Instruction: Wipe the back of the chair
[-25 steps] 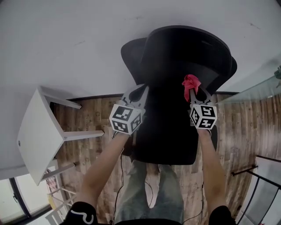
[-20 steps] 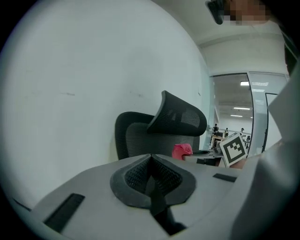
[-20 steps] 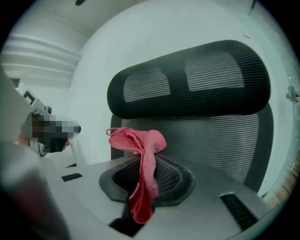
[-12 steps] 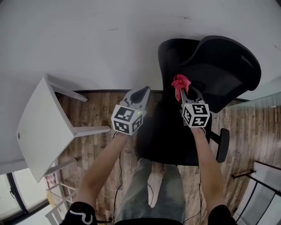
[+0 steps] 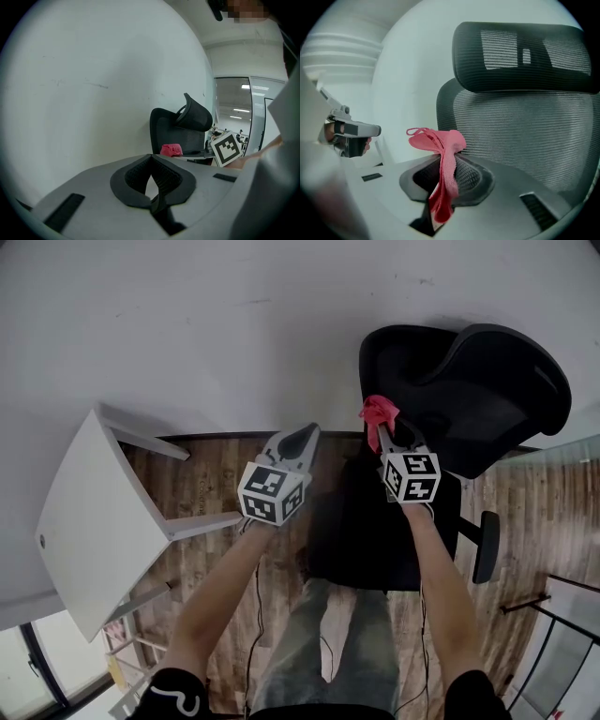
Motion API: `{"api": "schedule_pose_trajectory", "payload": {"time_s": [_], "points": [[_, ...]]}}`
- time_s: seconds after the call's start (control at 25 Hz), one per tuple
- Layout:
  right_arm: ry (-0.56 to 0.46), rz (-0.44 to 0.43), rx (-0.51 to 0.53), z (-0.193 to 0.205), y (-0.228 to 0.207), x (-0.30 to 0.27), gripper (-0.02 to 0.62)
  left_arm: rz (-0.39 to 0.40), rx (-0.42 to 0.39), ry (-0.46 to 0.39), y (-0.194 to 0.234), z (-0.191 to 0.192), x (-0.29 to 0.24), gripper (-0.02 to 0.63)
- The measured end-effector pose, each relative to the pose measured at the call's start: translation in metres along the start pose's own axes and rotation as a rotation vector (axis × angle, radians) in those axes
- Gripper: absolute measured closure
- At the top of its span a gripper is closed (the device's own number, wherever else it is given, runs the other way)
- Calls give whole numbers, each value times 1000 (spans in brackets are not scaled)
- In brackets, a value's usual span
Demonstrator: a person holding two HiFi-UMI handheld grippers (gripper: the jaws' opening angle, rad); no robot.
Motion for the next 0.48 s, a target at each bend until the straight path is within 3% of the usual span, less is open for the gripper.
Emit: {"api": "schedule_pose_trajectory", "payload": {"time_s": [0.48], "points": [[-7, 99, -44, 1, -42, 27, 512, 47, -6, -8, -24, -9, -16, 586]]}}
Point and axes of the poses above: the fingertips, and each gripper's own axes: x backward along the fingers, y to its left, z out of its underside, the point moved 8 cm from there along x, backward along the fingers, and after that the axes turned 6 degrees about -z, right-handed, at the moved point
